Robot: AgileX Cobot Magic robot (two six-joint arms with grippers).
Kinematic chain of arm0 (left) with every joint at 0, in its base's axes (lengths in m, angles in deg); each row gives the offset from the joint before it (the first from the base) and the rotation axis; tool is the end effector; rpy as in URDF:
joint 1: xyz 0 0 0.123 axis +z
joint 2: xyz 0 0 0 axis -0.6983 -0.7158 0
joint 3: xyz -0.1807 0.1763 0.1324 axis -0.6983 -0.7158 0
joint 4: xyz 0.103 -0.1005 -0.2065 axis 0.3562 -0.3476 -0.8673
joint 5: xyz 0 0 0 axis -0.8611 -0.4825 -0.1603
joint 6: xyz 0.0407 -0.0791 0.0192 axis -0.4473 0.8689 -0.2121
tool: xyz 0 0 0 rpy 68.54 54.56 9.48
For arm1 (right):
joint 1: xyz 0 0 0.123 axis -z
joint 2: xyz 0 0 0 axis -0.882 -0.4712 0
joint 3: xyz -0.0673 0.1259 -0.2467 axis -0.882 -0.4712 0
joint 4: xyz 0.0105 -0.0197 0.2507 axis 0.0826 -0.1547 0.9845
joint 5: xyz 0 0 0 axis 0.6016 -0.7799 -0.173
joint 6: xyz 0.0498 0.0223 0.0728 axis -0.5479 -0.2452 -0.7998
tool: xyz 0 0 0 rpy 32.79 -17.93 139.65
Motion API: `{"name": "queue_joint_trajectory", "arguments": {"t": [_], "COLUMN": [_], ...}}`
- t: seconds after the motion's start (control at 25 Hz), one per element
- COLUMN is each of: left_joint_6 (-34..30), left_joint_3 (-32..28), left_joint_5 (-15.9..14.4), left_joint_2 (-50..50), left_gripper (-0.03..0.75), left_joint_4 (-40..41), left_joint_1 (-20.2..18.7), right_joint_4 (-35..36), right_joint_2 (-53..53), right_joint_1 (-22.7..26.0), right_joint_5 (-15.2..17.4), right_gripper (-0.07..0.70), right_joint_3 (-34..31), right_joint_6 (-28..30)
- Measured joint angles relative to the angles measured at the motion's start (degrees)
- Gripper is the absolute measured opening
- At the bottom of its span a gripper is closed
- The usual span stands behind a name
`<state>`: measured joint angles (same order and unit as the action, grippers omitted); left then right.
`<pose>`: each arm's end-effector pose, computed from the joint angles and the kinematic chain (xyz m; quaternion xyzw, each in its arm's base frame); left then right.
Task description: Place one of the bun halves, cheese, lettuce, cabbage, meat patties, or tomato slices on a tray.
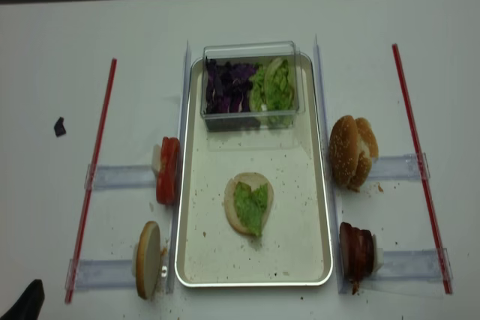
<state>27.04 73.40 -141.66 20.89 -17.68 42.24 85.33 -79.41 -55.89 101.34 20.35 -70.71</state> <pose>-0.0121 0.0020 0.2652 -0.0080 0.8813 -0.0110 0.4723 0.0246 0.0041 0.2658 0.0084 0.9167 0.0022 0.3995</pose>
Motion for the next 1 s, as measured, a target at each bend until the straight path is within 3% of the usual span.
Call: {"name": "queue_joint_trajectory", "arguments": {"t": [1.0], "left_joint_6": [0.00], "left_joint_3": [0.00], "left_joint_5": [0.00], "left_joint_2": [0.00], "left_gripper": [0.554], "left_joint_4": [0.00], "left_joint_1": [0.00], "right_joint_4": [-0.65], "right_joint_2": [12.61], "right_joint_1": [-4.50], "right_joint_5": [0.58], "right_gripper": [0.644], "right_joint_3": [0.00], "right_joint_6": [-1.18]}}
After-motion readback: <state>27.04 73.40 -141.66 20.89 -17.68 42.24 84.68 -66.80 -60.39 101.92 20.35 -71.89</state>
